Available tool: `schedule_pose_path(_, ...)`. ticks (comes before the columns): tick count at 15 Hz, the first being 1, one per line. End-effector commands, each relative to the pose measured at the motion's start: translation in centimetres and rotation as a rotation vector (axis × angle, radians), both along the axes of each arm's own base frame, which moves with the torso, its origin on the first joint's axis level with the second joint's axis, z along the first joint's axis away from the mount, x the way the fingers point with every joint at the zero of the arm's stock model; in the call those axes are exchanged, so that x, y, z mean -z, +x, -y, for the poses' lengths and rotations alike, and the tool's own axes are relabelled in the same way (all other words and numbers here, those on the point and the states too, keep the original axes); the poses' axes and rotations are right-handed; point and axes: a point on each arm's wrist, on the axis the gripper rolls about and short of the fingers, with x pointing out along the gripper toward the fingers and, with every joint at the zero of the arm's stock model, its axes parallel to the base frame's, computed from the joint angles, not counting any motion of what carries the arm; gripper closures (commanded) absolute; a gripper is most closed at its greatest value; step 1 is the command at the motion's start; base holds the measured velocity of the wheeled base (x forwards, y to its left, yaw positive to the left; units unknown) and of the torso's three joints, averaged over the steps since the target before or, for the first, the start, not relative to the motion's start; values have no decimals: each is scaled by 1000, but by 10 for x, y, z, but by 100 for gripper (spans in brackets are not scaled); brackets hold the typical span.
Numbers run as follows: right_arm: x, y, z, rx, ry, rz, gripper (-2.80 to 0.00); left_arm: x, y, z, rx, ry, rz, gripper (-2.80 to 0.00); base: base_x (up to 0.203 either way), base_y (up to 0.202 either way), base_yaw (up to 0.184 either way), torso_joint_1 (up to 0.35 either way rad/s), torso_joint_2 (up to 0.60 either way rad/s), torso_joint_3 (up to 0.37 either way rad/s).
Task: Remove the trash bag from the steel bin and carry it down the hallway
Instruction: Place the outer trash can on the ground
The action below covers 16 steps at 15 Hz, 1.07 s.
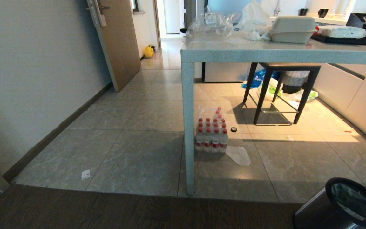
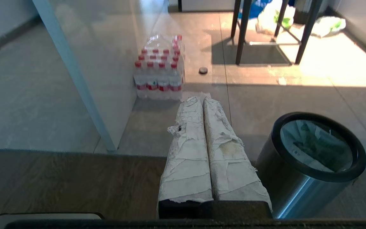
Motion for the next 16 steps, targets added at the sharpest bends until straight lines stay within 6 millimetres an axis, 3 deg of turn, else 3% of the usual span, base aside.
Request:
schedule_pose_path(1, 0, 0, 0, -1, 0, 0, 0, 0, 0, 0, 0, 0, 0, 0, 0, 0, 0, -2, -2, -204)
schedule_pose_path(16, 0, 0, 0, -1, -1, 1, 0, 0, 0, 0, 0, -2, 0, 0, 0, 0, 0, 3, 2, -199)
